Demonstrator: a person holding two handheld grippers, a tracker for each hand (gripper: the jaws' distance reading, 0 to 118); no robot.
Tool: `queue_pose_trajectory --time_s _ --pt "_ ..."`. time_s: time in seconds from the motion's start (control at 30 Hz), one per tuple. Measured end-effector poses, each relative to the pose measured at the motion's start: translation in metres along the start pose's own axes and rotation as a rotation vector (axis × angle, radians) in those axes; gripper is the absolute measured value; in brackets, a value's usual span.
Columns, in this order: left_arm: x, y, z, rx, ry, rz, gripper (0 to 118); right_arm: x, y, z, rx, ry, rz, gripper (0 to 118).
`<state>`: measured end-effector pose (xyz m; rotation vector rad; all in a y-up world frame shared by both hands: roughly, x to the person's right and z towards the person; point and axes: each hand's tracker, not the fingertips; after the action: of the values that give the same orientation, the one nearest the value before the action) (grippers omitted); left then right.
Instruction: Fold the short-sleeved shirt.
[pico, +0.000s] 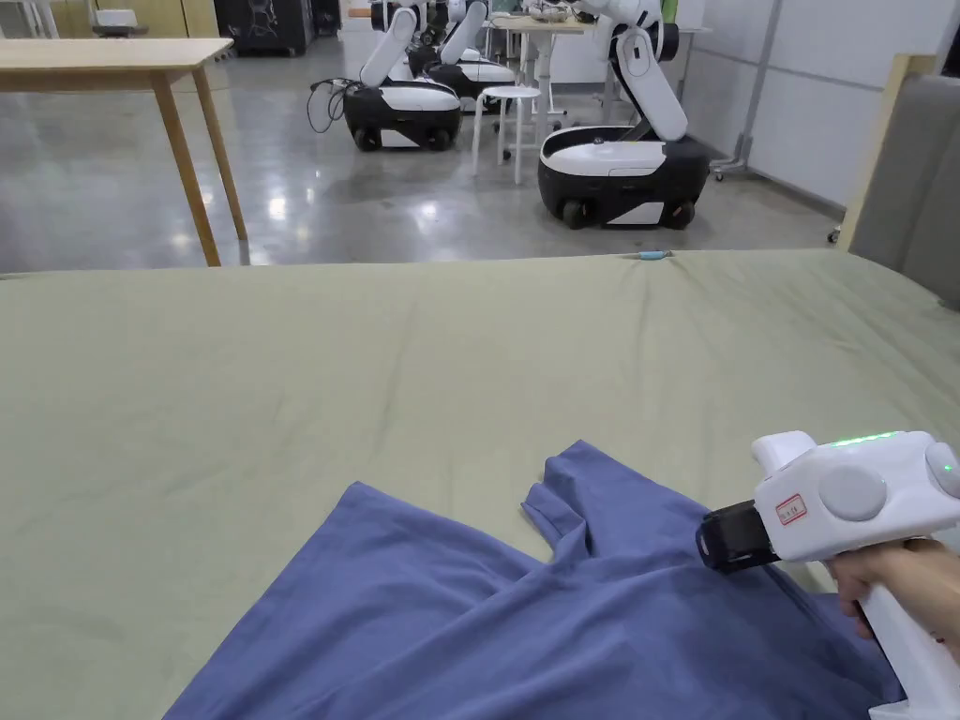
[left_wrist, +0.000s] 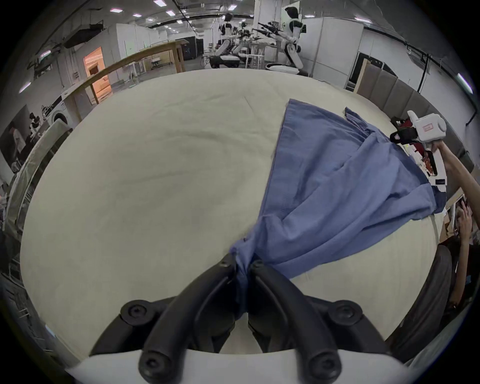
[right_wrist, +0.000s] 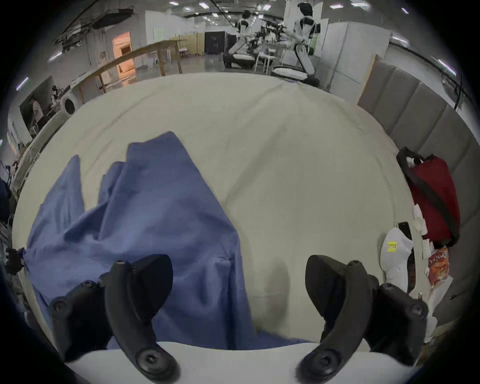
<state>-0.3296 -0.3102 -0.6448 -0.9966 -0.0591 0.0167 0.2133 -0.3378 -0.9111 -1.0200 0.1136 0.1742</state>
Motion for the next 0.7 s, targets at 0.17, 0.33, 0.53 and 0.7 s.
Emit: queue_pose_trajectory --time_s 0.17,0.33,0.53,0.7 --pt "-0.002 0.002 -0.002 -0.007 -0.005 0.012 5 0.002 -0.009 0.000 -0.030 0.010 -0.074 35" --pt "-0.003 0.004 0.011 0.009 0.008 0.026 5 -0.008 -0.012 0.058 0.080 0.004 0.015 1" --pt "-0.001 0.024 0.067 0.148 -0.023 0.060 5 -0.002 0.008 0.180 0.314 0.034 0.024 1" --pt "0.000 0.059 0.120 0.291 -0.009 0.072 5 0.002 0.020 0.288 0.498 -0.019 0.052 1"
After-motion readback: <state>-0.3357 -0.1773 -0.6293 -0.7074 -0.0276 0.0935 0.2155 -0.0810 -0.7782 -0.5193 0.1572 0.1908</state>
